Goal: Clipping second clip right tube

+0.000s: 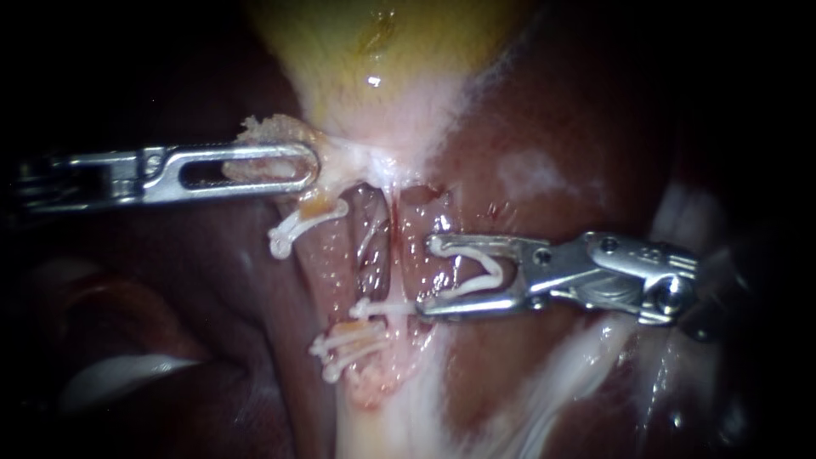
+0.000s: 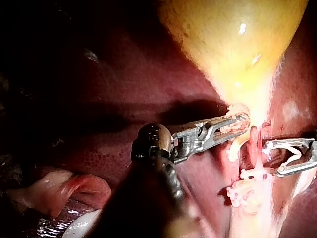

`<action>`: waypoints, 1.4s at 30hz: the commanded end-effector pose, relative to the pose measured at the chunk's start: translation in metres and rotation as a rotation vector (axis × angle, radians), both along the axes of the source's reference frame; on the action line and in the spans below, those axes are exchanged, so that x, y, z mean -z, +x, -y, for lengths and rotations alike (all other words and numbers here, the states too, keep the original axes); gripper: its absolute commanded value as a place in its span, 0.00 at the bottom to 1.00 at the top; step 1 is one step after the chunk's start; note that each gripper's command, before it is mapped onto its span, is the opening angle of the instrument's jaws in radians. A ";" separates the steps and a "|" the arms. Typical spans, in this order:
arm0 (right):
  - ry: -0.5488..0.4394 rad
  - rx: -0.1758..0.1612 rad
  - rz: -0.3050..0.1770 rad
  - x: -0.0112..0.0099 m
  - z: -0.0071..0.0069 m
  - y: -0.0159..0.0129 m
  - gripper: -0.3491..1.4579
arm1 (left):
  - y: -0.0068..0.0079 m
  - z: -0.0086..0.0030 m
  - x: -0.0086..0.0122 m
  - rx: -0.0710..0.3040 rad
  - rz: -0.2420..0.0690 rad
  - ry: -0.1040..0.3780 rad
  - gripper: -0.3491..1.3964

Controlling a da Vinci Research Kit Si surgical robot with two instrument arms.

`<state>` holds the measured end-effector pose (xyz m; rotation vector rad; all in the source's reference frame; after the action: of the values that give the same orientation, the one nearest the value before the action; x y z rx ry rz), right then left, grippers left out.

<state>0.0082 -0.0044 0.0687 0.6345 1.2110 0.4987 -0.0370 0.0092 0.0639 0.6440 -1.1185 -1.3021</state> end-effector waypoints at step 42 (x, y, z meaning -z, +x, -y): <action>0.158 0.004 -0.057 -0.0048 0.0016 0.0051 0.47 | -0.0003 0.0002 0.0002 0.003 -0.002 0.000 0.00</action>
<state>0.0133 -0.0060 0.0735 0.7906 1.2318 0.5808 -0.0374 0.0090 0.0636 0.6414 -1.1180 -1.3045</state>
